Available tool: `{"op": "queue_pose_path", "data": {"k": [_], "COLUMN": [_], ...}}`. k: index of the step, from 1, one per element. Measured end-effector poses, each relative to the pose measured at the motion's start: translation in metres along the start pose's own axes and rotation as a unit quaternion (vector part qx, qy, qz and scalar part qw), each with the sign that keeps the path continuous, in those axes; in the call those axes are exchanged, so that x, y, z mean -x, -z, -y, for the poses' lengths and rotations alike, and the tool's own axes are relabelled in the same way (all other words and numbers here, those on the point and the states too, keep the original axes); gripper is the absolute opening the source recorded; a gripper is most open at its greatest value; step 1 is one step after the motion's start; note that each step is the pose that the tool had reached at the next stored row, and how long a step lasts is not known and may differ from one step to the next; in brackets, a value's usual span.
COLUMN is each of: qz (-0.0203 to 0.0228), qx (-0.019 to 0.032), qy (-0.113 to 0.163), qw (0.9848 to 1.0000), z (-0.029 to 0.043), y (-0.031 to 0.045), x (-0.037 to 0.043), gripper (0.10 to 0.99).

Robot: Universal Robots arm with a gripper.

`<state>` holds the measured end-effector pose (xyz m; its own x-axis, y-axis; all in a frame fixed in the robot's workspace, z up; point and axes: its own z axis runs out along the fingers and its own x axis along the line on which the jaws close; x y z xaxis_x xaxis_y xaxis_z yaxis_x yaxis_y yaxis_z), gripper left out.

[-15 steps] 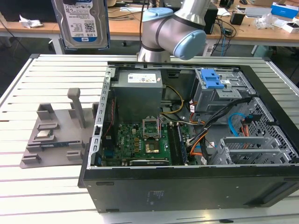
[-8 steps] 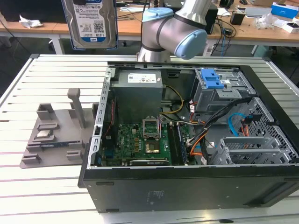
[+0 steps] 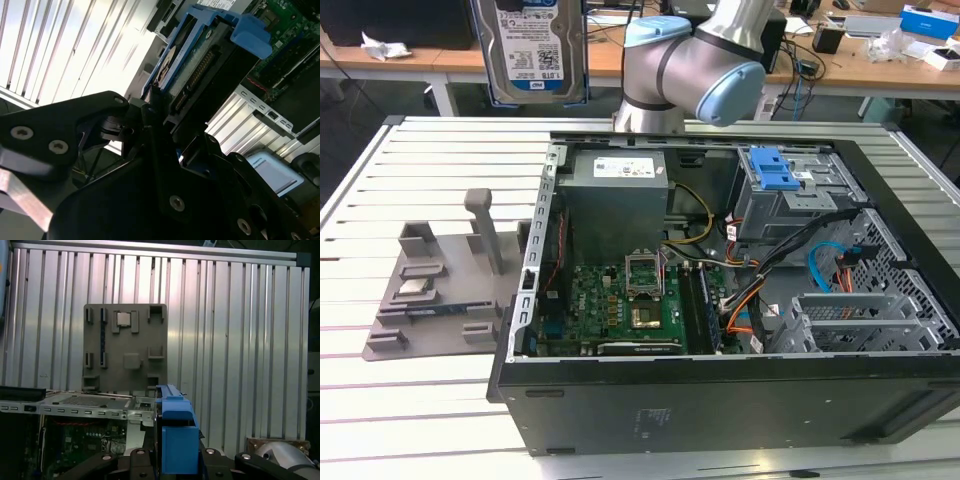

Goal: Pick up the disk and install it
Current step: 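Pick up the disk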

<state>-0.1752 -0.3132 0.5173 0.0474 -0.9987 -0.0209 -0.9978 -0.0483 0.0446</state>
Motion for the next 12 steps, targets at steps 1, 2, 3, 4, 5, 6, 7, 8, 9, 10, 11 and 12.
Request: {"op": "queue_pose_path", "data": {"k": [1, 2, 3, 4, 5, 6, 7, 8, 9, 10, 11, 12], "qz": [0.0, 0.0, 0.0, 0.0, 0.0, 0.0, 0.0, 0.0, 0.0, 0.0, 0.0, 0.0], "qx": [0.0, 0.0, 0.0, 0.0, 0.0, 0.0, 0.0, 0.0, 0.0, 0.0, 0.0, 0.0], "qy": [0.0, 0.0, 0.0, 0.0, 0.0, 0.0, 0.0, 0.0, 0.0, 0.0, 0.0, 0.0], "qw": [1.0, 1.0, 1.0, 1.0, 1.0, 1.0, 1.0, 1.0, 1.0, 1.0, 1.0, 1.0], "z": [0.0025, 0.0046, 0.0071, 0.009, 0.0113, 0.0134, 0.0154, 0.0174, 0.0197, 0.0217, 0.0237, 0.0271], "y": [0.0001, 0.0002, 0.0003, 0.0004, 0.0005, 0.0006, 0.0007, 0.0008, 0.0009, 0.0009, 0.0011, 0.0012], "x": [-0.0001, -0.0003, -0.0004, -0.0005, -0.0005, -0.0006, -0.0007, -0.0008, -0.001, -0.0011, -0.0012, -0.0013], "gripper": [0.365, 0.365, 0.365, 0.365, 0.365, 0.365, 0.365, 0.365, 0.365, 0.365, 0.365, 0.365]}}
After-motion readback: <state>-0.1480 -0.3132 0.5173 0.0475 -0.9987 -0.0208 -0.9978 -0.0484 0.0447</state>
